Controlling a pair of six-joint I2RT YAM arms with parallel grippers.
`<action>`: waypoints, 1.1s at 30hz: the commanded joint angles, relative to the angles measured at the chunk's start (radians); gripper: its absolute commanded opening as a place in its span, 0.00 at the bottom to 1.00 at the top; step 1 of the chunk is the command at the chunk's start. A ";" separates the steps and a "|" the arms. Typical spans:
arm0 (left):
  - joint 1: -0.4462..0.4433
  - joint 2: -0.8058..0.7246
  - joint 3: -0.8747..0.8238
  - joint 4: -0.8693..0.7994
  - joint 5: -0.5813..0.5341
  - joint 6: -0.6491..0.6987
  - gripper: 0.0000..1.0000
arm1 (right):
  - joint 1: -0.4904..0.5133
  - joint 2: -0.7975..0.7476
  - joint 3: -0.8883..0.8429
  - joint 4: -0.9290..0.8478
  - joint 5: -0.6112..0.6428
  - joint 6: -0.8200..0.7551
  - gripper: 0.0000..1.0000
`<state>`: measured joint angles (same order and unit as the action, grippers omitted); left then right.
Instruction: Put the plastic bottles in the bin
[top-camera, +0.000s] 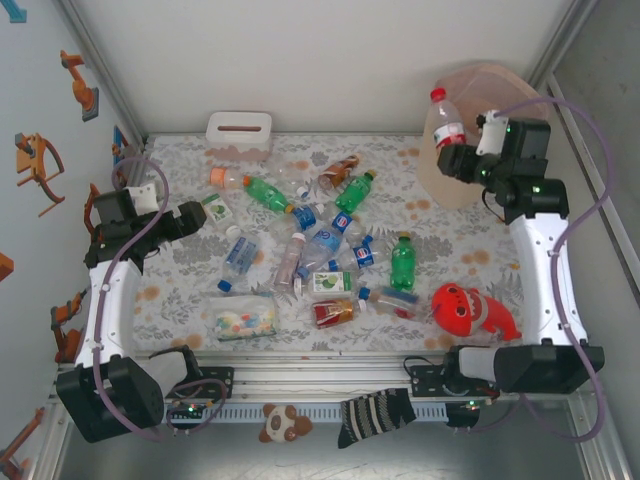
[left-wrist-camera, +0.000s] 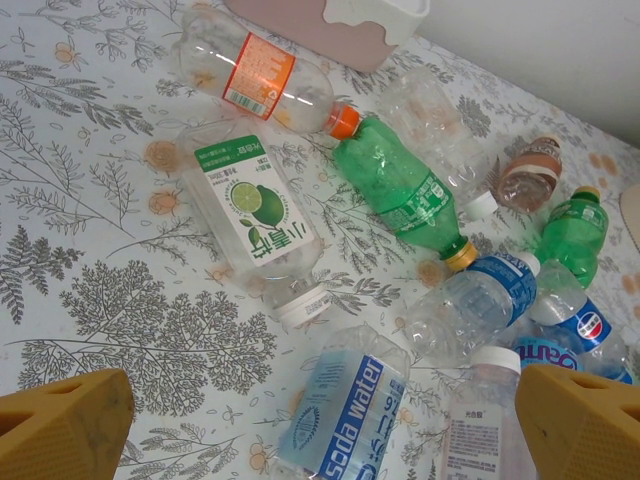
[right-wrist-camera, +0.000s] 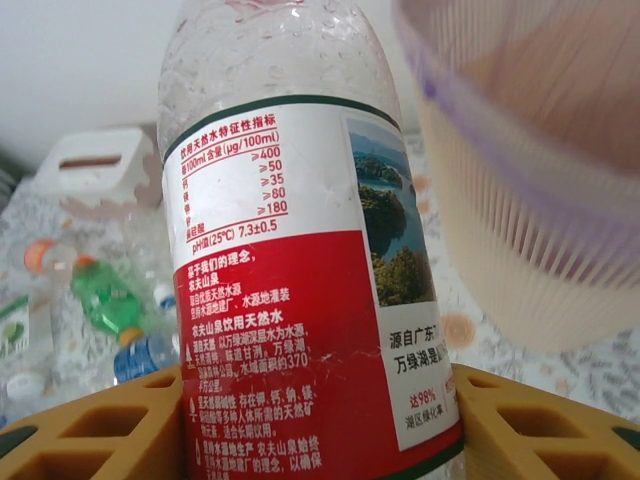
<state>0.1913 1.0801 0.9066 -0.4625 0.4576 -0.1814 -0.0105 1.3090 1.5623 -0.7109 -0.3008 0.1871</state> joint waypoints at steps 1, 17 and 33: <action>0.006 -0.021 -0.013 0.014 0.024 -0.015 0.97 | 0.001 0.073 0.095 -0.046 0.086 0.026 0.55; 0.007 -0.025 -0.018 0.015 0.015 -0.013 0.97 | -0.069 0.421 0.411 -0.006 0.274 0.079 0.53; 0.007 -0.029 -0.018 0.009 0.006 -0.009 0.97 | -0.092 0.633 0.588 -0.017 0.335 0.047 0.53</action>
<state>0.1913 1.0710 0.8944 -0.4568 0.4610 -0.1871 -0.0952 1.9251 2.1117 -0.7265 -0.0063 0.2501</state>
